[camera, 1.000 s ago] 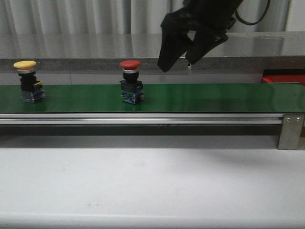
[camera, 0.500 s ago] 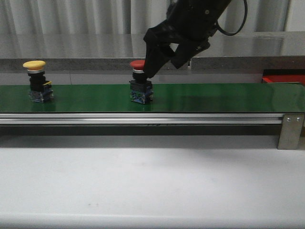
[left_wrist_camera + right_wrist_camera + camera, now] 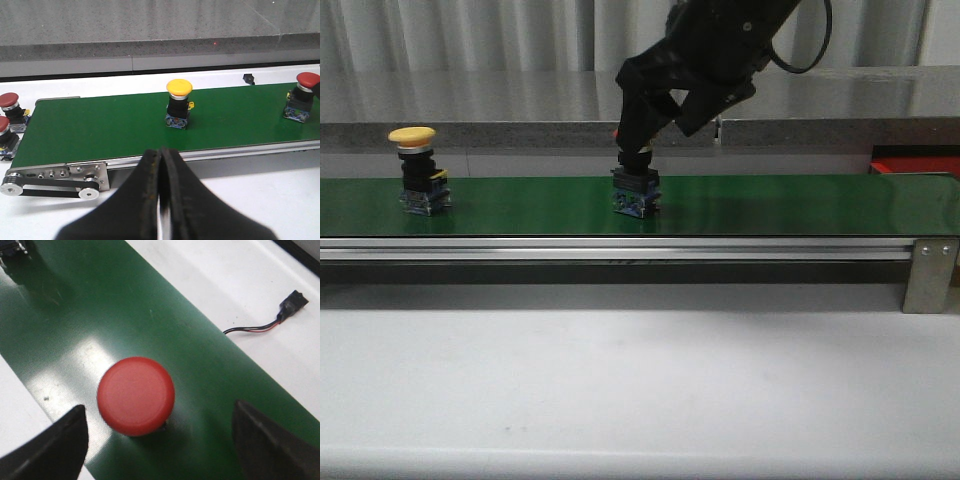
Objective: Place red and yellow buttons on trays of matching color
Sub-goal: 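Lower the right gripper, grasp the red button and lift it, then carry the red button to the red tray and open the right gripper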
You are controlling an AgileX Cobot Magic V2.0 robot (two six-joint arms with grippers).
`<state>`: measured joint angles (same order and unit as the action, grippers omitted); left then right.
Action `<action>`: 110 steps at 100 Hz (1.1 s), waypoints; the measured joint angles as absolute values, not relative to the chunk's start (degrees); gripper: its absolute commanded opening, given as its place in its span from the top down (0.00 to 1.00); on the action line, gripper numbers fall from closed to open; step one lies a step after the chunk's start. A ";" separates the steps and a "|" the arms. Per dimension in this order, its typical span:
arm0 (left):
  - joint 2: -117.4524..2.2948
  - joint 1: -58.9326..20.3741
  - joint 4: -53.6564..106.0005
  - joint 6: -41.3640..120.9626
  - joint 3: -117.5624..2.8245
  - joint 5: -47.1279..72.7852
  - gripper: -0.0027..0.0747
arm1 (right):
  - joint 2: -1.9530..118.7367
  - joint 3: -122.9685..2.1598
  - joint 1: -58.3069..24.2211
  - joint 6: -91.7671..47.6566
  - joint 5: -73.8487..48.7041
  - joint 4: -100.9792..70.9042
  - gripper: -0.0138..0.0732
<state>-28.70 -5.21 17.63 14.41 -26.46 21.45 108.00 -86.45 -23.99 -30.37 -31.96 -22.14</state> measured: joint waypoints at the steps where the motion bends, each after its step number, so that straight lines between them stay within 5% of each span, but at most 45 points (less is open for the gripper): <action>1: -28.70 -5.21 17.63 14.41 -26.46 21.45 0.99 | 108.13 -86.45 -23.99 -30.37 -31.85 -22.14 0.17; 32: -28.70 -5.21 17.63 14.41 -26.46 21.45 0.99 | 110.06 -86.45 -23.99 -30.37 -30.20 -22.14 0.19; 63: -28.70 -5.21 17.65 14.41 -26.46 21.45 0.99 | 110.06 -86.45 -23.99 -30.37 -30.21 -22.14 0.72; 110: -28.70 -5.21 17.75 14.41 -26.46 21.45 0.99 | 100.13 -86.49 -15.41 -30.37 -39.61 -22.04 0.73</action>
<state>-28.70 -5.21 17.75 14.41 -26.46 21.45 100.13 -86.49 -15.41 -30.37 -39.61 -22.04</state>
